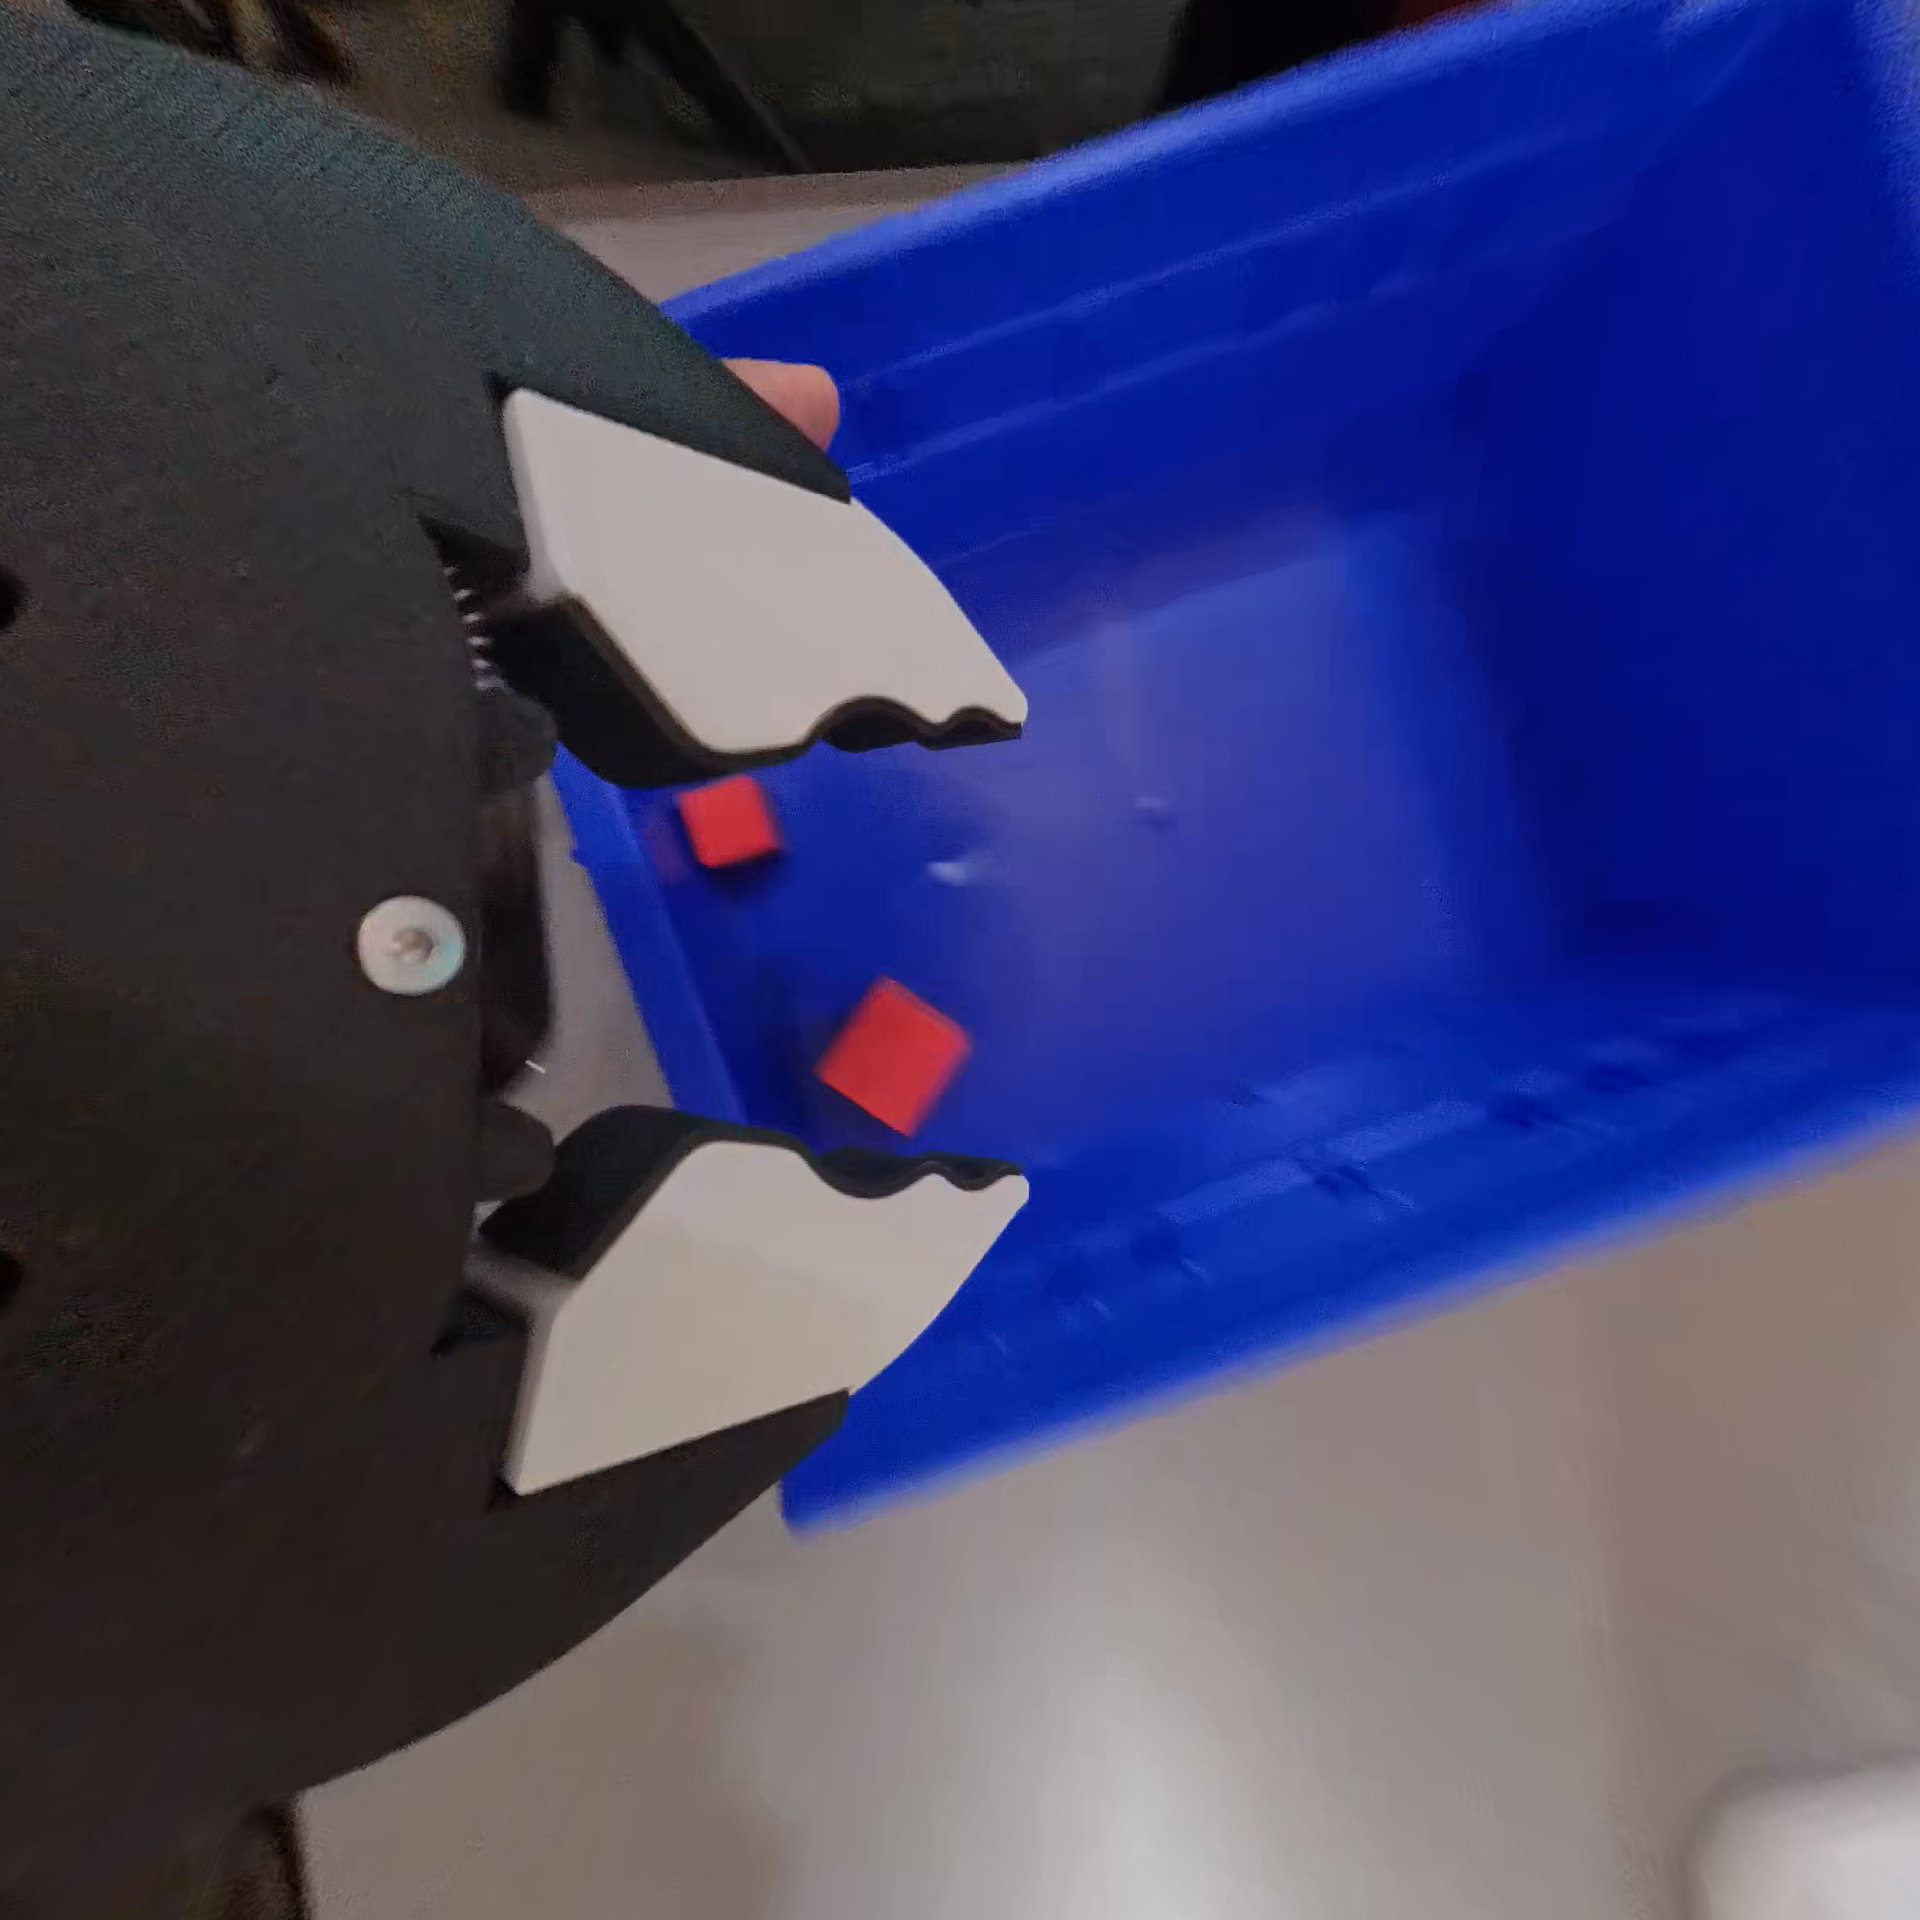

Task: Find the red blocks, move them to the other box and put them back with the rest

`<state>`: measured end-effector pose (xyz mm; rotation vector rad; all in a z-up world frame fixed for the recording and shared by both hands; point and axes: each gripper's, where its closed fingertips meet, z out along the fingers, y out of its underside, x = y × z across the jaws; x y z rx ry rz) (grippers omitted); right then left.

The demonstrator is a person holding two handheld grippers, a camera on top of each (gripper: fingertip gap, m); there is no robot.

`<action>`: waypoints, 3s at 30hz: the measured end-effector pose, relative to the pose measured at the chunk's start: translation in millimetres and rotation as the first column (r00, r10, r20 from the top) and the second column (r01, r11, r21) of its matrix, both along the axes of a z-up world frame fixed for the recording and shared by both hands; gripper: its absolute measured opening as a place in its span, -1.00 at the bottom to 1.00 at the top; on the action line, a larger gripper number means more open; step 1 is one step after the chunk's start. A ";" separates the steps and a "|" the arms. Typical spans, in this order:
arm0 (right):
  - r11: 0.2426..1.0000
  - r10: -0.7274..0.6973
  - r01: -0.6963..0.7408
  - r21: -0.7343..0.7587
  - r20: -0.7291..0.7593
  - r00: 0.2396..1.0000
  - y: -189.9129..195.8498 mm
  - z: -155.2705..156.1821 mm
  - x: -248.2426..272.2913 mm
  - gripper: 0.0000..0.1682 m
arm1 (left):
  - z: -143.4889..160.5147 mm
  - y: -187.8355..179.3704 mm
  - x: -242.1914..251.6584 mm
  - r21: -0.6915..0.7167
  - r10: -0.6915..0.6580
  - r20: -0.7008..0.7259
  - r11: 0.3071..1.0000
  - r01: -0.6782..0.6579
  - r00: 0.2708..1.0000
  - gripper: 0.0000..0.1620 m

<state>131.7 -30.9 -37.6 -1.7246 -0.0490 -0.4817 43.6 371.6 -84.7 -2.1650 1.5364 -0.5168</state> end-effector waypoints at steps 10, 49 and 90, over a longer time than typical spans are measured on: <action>1.000 -0.028 0.028 0.002 -0.009 1.000 -10.5 -0.8 11.4 -0.68 | -86.0 -33.3 -18.8 -0.141 -0.186 -0.308 0.979 0.148 0.933 0.07; 0.999 0.018 -0.015 -0.042 0.071 0.997 -5.4 -2.8 -4.3 -0.64 | 70.5 -344.6 74.1 -0.307 -0.512 0.642 0.510 0.804 0.570 -0.59; 0.561 -0.827 0.828 -0.008 0.035 0.561 -231.7 38.1 183.3 -0.53 | 10.5 -408.4 53.6 -0.583 -0.487 0.643 0.190 0.790 0.591 -0.36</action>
